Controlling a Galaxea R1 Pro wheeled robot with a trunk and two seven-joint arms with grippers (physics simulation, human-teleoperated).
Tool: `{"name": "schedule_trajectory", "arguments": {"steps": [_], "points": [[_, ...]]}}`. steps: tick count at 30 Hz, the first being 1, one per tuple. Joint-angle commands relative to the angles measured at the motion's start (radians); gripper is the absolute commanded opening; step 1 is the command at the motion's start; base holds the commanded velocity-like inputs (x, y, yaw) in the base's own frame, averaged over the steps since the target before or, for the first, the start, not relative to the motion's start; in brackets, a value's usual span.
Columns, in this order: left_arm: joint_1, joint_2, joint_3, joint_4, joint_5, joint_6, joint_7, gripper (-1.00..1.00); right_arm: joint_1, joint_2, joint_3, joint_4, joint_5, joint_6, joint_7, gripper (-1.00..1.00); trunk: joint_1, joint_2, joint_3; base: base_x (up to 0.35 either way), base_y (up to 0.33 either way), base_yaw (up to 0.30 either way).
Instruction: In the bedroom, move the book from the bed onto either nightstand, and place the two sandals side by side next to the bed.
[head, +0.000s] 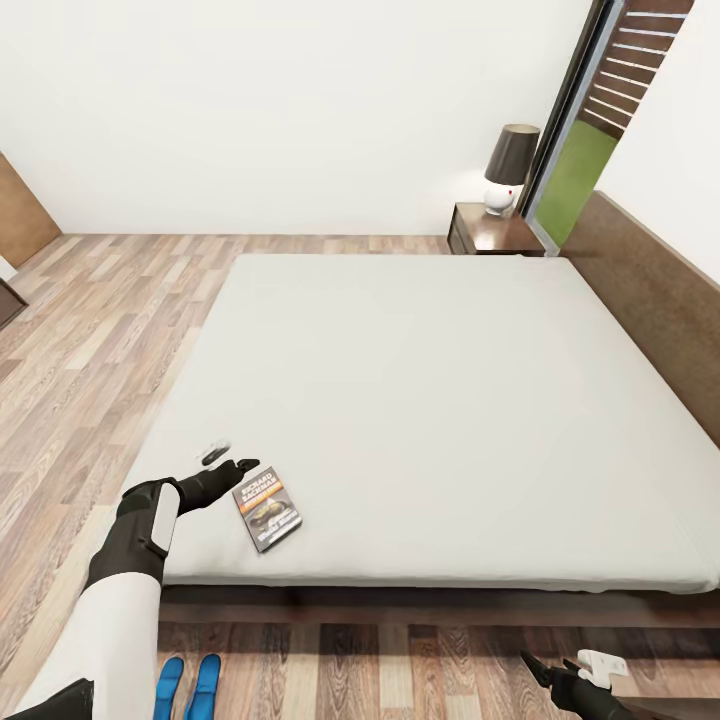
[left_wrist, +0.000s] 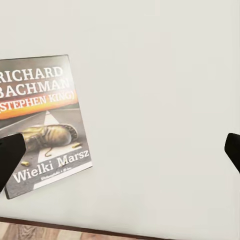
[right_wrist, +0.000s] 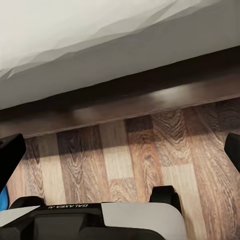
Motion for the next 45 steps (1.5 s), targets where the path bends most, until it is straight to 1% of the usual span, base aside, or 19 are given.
{"name": "schedule_trajectory", "arguments": {"steps": [1, 9, 12, 32, 45], "points": [[-0.001, -0.001, 0.005, -0.001, 0.007, 0.009, 0.0, 1.0, -0.002, 0.0, -0.005, 0.005, 0.0, -0.005, 0.006, 1.0, 0.001, -0.001, -0.001, 0.154, 0.0, 0.0], [-0.001, -0.001, 0.005, -0.001, 0.007, 0.008, 0.0, 1.0, -0.002, 0.0, -0.005, 0.005, 0.001, -0.005, 0.006, 1.0, 0.001, -0.001, -0.001, 0.266, 0.0, 0.0], [-0.001, -0.001, 0.006, -0.001, 0.007, 0.007, 0.0, 1.0, -0.002, 0.0, -0.005, 0.005, 0.001, -0.005, 0.006, 1.0, 0.001, -0.001, -0.001, 0.088, 0.0, 0.0], [-0.001, 0.004, 0.006, -0.001, 0.005, -0.009, 0.003, 1.0, -0.002, 0.0, -0.005, 0.005, 0.001, -0.005, 0.009, 1.0, 0.001, -0.001, -0.001, 0.002, 0.0, 0.0], [-0.001, 0.002, 0.006, -0.001, 0.004, -0.013, 0.003, 1.0, -0.002, 0.0, -0.005, 0.005, 0.001, -0.008, 0.01, 1.0, 0.001, -0.001, -0.001, 0.0, 0.0, 0.0]]}}
